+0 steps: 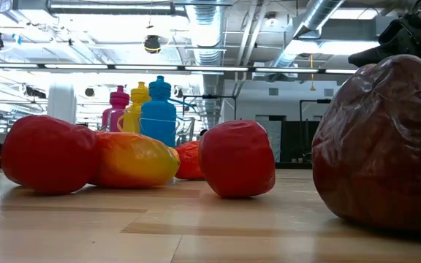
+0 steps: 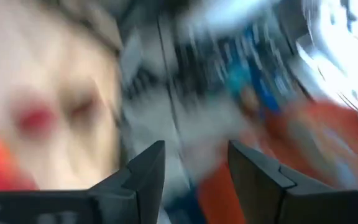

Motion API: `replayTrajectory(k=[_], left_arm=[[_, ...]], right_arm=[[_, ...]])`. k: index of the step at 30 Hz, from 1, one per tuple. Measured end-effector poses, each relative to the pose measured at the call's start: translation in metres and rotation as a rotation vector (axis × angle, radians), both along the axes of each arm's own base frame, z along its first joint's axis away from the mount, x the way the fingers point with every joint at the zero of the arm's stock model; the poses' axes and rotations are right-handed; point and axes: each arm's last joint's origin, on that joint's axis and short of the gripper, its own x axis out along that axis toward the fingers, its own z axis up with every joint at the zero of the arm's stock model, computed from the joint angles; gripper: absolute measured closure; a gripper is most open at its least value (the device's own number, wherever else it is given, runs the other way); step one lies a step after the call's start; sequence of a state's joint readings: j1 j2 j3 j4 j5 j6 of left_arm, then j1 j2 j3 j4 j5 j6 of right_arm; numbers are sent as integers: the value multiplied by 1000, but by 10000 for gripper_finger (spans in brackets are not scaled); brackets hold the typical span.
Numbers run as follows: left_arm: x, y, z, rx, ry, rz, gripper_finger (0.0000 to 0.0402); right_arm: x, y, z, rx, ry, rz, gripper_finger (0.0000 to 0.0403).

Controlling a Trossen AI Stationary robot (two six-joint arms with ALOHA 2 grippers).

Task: Pick & Place Food Item
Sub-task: Put the red pomegranate into the white bin

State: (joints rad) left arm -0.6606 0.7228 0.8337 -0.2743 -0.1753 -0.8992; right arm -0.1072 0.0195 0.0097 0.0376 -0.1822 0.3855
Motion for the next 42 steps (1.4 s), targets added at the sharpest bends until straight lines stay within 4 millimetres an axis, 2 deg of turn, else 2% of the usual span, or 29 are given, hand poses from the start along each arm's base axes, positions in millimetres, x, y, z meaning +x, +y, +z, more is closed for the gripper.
replayTrajectory(k=[4, 8, 15, 21, 25, 30, 35, 42], left_arm=[[5, 20, 11, 262, -202, 246, 244], [28, 30, 9, 410, -235, 332, 234], [85, 37, -7, 542, -139, 241, 202], [129, 48, -18, 732, 121, 90, 181], [152, 54, -40, 808, 301, -5, 178], [170, 50, -76, 886, 365, -217, 180], [179, 49, -108, 941, 404, -345, 180], [185, 51, -135, 972, 453, -419, 155]], right_arm=[[0, 0, 0, 0, 0, 0, 391], [0, 0, 0, 0, 0, 0, 391], [0, 0, 0, 0, 0, 0, 391], [0, 0, 0, 0, 0, 0, 391], [0, 0, 0, 0, 0, 0, 391], [0, 0, 0, 0, 0, 0, 391], [0, 0, 0, 0, 0, 0, 391], [0, 0, 0, 0, 0, 0, 391]])
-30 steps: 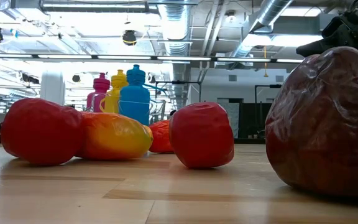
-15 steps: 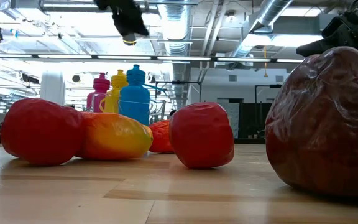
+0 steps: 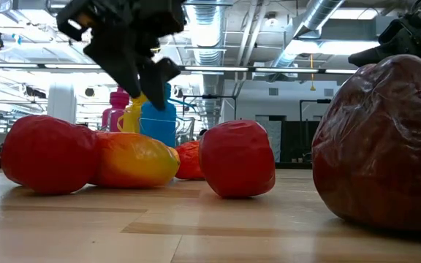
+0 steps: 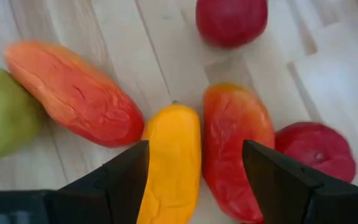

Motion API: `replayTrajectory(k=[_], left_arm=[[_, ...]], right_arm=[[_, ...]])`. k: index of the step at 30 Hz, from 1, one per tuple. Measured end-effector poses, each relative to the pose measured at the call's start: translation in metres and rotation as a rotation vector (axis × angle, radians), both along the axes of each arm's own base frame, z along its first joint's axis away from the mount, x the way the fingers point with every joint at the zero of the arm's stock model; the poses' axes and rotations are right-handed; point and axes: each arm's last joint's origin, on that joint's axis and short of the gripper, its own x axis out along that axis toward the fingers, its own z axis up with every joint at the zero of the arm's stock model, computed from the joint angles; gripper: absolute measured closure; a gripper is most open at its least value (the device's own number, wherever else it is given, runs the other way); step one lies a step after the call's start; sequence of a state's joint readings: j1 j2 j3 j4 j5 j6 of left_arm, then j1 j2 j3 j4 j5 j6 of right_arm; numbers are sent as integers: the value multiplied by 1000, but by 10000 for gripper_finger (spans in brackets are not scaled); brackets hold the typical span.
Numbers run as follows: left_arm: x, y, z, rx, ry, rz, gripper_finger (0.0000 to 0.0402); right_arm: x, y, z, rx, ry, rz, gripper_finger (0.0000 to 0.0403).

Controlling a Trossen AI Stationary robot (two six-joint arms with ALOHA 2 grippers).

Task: Pick & Place Food Item
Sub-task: Put the red pomegranate into the white bin

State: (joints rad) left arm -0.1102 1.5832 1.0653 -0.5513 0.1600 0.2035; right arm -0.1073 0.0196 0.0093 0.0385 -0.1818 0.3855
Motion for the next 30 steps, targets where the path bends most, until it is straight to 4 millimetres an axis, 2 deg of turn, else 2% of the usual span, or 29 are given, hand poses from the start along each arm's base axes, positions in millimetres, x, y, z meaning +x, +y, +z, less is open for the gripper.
replayTrajectory(k=[7, 11, 14, 18, 22, 30], left_arm=[[4, -2, -14, -5, 57, -5, 137], [-6, -3, 0, -31, 53, 8, 137], [-19, -1, 8, -40, 113, 40, 137], [-33, 4, 10, -42, 229, 94, 137], [-34, 2, 9, -63, 240, 60, 137], [-50, -5, -20, -137, 324, -18, 137]], right_arm=[[0, 0, 0, 0, 0, 0, 390], [0, 0, 0, 0, 0, 1, 390], [0, 0, 0, 0, 0, 1, 390], [0, 0, 0, 0, 0, 0, 390], [0, 0, 0, 0, 0, 0, 390], [0, 0, 0, 0, 1, 0, 390]])
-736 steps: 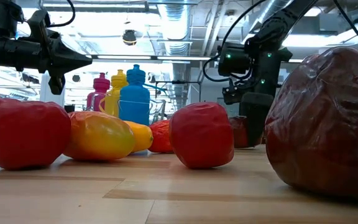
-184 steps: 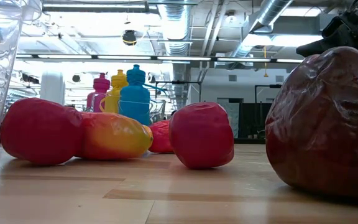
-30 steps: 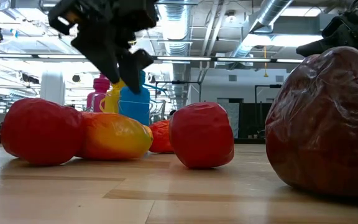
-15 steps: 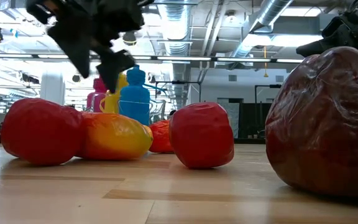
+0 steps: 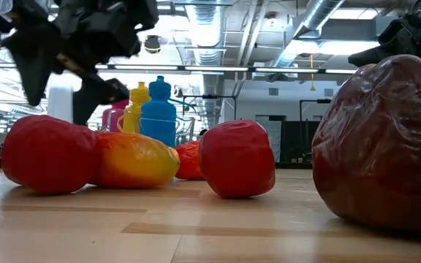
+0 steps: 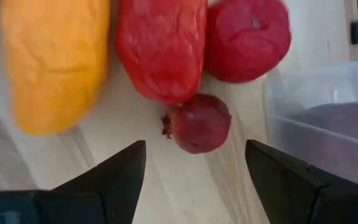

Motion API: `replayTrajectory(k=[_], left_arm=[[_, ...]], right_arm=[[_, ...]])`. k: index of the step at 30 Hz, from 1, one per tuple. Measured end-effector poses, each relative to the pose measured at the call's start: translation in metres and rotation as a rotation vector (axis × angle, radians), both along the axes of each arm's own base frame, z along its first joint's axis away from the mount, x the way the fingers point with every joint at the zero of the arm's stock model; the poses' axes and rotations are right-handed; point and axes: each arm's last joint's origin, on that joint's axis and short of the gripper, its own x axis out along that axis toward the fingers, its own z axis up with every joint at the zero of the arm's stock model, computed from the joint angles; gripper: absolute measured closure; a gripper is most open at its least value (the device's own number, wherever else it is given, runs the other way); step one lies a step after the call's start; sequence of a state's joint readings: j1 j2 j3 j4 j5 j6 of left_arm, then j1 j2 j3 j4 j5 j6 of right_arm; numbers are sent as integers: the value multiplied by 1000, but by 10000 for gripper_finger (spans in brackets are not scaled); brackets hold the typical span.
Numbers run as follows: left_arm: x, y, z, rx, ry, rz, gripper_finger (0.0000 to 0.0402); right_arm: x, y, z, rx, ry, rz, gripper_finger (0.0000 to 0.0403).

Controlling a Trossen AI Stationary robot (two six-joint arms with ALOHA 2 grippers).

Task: Pick & Place Food Item
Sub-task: Put the red pomegranate into the white bin

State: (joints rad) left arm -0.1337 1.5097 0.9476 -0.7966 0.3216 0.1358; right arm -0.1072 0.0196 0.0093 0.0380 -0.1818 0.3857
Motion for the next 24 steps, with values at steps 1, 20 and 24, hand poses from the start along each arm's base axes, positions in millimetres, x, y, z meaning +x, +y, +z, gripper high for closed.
replayTrajectory(k=[1, 20, 24], left_arm=[[-1, 0, -4, -4, 2, 0, 137], [-7, -18, -25, -16, -84, -73, 137], [-5, -16, -26, 30, -89, 28, 137]], right_arm=[[0, 0, 0, 0, 0, 0, 390], [0, 0, 0, 0, 0, 0, 390], [0, 0, 0, 0, 0, 0, 391]])
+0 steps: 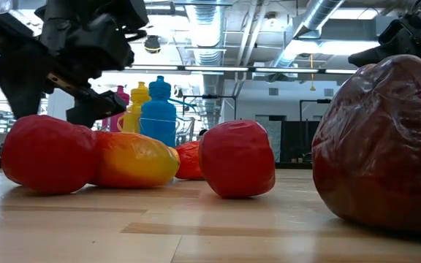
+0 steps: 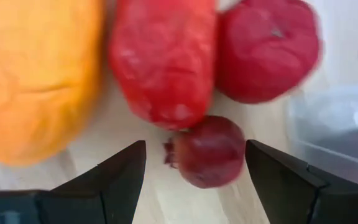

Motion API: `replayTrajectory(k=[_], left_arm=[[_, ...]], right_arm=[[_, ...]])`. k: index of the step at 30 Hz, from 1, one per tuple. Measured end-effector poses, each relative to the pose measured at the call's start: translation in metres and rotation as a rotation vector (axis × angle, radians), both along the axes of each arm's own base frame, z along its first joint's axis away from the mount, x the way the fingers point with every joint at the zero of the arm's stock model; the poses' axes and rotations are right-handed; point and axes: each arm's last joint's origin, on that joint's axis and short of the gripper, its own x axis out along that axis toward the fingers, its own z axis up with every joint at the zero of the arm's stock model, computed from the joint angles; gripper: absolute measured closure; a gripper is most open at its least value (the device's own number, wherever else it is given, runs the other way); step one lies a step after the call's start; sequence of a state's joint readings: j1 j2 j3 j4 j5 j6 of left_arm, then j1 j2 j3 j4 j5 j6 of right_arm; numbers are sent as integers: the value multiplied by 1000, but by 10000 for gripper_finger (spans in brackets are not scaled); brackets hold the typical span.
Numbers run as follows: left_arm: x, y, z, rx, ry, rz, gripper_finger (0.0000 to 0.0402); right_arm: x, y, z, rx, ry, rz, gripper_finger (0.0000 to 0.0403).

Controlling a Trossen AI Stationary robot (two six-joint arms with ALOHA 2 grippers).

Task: Pick & Place Food Item
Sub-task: Put the red pomegranate into the white bin

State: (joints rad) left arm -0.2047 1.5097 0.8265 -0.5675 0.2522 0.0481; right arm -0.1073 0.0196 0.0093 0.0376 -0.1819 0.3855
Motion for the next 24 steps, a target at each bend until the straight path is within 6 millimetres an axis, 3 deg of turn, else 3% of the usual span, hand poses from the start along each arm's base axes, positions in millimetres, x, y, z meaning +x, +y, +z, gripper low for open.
replayTrajectory(k=[9, 24], left_arm=[[1, -7, 1, -5, -24, 4, 137], [-10, -7, -16, -18, 4, -11, 137]], right_arm=[[0, 0, 0, 0, 0, 0, 391], [0, 0, 0, 0, 0, 0, 391]])
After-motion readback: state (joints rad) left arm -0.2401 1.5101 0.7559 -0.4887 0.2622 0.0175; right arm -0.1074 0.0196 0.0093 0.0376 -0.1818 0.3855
